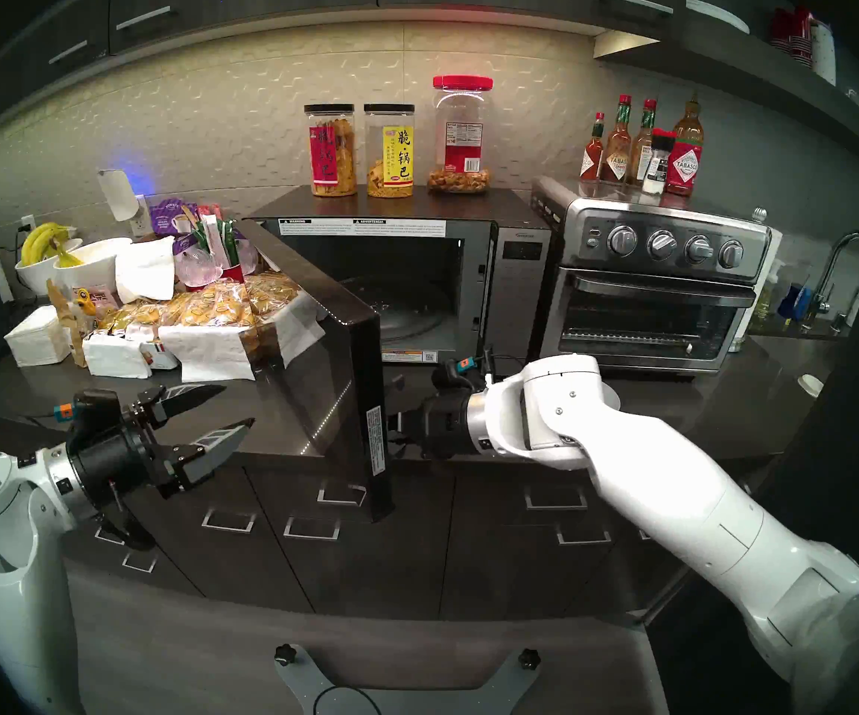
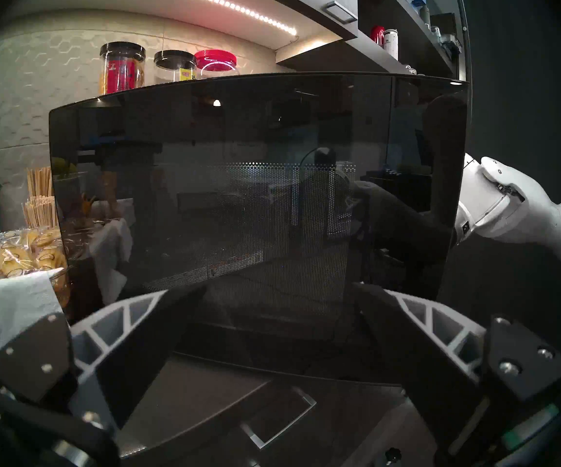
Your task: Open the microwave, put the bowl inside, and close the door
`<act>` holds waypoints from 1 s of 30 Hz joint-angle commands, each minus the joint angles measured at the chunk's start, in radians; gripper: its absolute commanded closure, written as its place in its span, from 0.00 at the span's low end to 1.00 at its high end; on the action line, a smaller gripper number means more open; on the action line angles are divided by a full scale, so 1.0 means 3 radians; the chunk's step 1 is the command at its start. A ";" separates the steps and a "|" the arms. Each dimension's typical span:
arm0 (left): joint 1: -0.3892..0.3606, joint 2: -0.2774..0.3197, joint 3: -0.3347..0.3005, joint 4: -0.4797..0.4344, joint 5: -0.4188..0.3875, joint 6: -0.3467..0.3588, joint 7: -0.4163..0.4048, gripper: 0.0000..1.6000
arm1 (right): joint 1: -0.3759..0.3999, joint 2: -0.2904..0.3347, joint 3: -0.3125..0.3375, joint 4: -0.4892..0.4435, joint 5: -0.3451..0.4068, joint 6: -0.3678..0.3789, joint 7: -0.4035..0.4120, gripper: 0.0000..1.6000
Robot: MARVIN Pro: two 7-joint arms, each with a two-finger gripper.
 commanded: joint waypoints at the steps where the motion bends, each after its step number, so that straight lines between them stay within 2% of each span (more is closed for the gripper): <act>1: -0.0007 0.0004 0.0006 -0.0039 -0.0008 0.0008 -0.0008 0.00 | -0.0023 -0.0113 -0.0053 -0.0126 0.0084 -0.0008 -0.0040 1.00; 30: -0.0012 -0.0003 0.0003 -0.0040 0.0000 0.0011 -0.0016 0.00 | -0.0070 -0.0292 -0.0340 -0.0365 0.0139 -0.0075 -0.0315 1.00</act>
